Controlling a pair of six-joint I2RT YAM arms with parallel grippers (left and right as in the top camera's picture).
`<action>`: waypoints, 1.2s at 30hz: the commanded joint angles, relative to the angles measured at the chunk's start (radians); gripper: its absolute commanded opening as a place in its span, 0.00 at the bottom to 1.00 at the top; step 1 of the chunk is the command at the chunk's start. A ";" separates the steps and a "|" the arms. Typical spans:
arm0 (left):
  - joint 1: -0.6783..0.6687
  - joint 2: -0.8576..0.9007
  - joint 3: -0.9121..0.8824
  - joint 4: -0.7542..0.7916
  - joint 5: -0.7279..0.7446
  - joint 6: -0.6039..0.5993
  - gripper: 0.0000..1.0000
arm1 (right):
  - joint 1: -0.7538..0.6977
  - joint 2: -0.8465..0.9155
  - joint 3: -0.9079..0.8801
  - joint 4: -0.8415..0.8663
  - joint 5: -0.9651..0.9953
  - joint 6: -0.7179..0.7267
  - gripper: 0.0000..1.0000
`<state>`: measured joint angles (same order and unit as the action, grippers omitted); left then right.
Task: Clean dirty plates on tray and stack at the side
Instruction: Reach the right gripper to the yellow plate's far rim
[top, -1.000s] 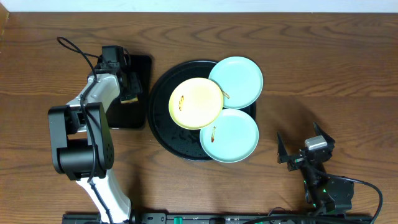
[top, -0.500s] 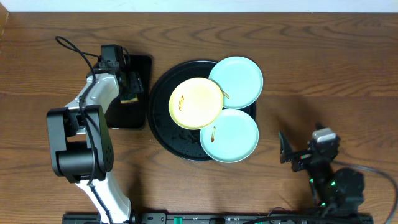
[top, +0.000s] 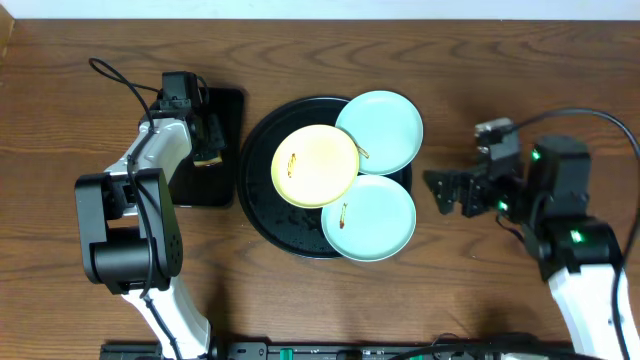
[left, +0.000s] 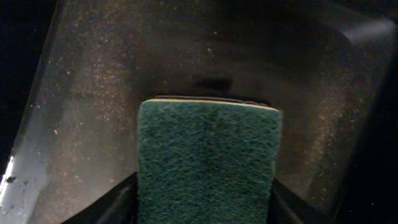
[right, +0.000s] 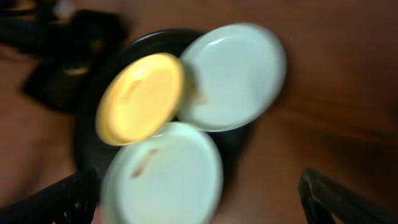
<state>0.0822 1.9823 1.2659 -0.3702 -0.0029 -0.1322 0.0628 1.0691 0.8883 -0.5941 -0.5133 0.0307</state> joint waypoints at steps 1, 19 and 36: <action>0.001 0.006 -0.006 -0.003 -0.005 -0.002 0.54 | 0.031 0.084 0.019 0.003 -0.117 0.085 0.99; 0.001 0.006 -0.006 -0.018 -0.005 -0.002 0.54 | 0.314 0.762 0.780 -0.538 0.381 0.137 0.99; 0.001 0.006 -0.006 -0.033 -0.006 0.001 0.55 | 0.470 0.948 0.812 -0.419 0.547 0.448 0.58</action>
<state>0.0826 1.9823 1.2659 -0.3927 -0.0032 -0.1329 0.5056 1.9705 1.6917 -1.0225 -0.0471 0.3901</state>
